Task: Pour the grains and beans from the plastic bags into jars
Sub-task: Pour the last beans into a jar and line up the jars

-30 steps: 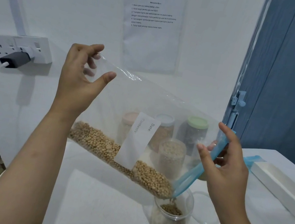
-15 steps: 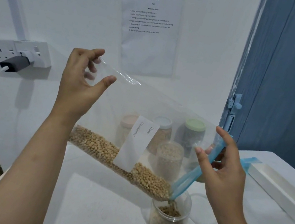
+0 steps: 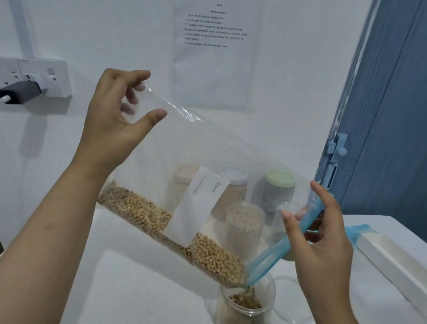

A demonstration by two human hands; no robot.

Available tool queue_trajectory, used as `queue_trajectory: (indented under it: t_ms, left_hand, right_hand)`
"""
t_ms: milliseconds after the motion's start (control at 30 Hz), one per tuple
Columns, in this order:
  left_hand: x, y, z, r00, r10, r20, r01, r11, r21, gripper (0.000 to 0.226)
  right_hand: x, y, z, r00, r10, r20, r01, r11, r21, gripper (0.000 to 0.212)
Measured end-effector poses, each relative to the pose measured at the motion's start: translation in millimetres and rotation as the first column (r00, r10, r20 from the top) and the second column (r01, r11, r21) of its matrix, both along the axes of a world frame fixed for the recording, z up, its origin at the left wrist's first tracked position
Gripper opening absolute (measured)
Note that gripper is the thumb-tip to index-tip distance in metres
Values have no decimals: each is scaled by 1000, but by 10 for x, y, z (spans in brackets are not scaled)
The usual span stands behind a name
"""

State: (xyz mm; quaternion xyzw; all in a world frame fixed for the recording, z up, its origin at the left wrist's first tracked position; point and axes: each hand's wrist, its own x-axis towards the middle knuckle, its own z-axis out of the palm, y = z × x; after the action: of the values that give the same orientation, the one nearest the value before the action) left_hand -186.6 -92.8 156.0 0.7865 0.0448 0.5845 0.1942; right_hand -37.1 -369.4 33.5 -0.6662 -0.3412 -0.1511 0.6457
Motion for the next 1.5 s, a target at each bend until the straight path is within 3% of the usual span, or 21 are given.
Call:
queue_trajectory:
  t_ms: [500, 767, 1500]
  left_hand:
    - [28, -19, 26, 1000, 0, -6, 0, 999, 32, 53]
    - [77, -34, -4, 1000, -2, -24, 3, 999, 44, 53]
    - [87, -51, 75, 1000, 18, -7, -17, 997, 73, 52]
  right_hand:
    - [95, 12, -16, 999, -38, 7, 38, 999, -31, 59]
    - [199, 16, -108, 994, -87, 68, 97, 983, -153, 63]
    - [154, -74, -1, 998, -69, 14, 70, 994, -86, 59]
